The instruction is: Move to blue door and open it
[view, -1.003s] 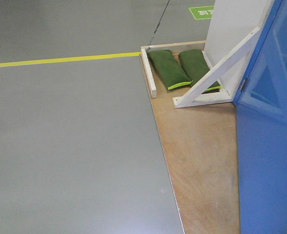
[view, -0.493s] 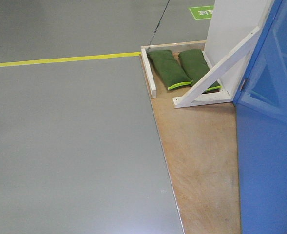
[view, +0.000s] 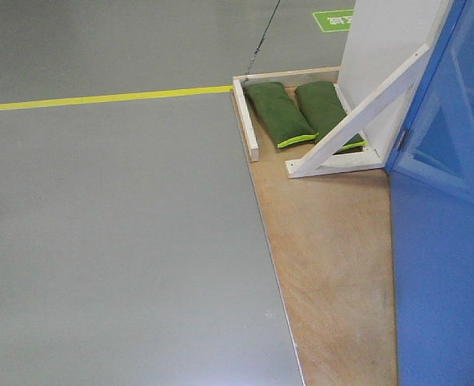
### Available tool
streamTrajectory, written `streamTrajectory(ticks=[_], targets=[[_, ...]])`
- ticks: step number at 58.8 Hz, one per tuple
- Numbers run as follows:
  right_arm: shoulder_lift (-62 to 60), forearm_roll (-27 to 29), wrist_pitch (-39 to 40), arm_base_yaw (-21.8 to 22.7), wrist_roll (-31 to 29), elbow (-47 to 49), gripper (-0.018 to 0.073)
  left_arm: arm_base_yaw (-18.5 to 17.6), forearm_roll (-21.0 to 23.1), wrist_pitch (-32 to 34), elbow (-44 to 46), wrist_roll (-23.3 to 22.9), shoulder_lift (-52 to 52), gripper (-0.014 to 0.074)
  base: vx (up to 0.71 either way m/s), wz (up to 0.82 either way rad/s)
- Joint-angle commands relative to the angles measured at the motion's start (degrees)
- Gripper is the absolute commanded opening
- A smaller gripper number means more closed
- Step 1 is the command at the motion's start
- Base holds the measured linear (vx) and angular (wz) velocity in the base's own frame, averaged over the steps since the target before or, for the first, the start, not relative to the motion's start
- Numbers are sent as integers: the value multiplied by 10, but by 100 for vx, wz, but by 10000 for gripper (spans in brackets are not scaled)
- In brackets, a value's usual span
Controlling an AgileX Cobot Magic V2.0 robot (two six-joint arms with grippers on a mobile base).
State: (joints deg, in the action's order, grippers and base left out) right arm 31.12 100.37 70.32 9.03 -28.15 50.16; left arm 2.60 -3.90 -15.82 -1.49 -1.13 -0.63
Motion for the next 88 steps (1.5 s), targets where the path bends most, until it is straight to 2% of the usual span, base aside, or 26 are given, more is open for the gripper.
streamTrajectory(ticks=[1, 18, 26, 32, 38, 48, 57, 70, 88], targets=[[16, -53, -64, 4, -11, 16, 12, -4, 2, 49, 14, -4, -8, 73, 0, 0], [70, -64, -131, 4, -8, 17, 12, -4, 2, 49, 14, -4, -8, 73, 0, 0], [119, -105, -147, 4, -8, 23, 12, -4, 2, 49, 14, -4, -8, 73, 0, 0], [161, -120, -143, 7, -8, 62, 12, -4, 2, 49, 14, -4, -8, 73, 0, 0], [197, -121, -136, 29, -8, 123, 12, -4, 2, 49, 14, -4, -8, 73, 0, 0], [227, -121, -136, 108, -6, 200, 12, -4, 2, 49, 14, -4, -8, 73, 0, 0], [230, -111, -163, 210, 1, 208, 12, -4, 2, 49, 14, -4, -8, 73, 0, 0], [230, -72, -295, 335, 1, 208, 12, -4, 2, 49, 14, -4, -8, 73, 0, 0], [258, -62, -493, 448, 3, 208, 12, -4, 2, 49, 14, -4, -8, 73, 0, 0]])
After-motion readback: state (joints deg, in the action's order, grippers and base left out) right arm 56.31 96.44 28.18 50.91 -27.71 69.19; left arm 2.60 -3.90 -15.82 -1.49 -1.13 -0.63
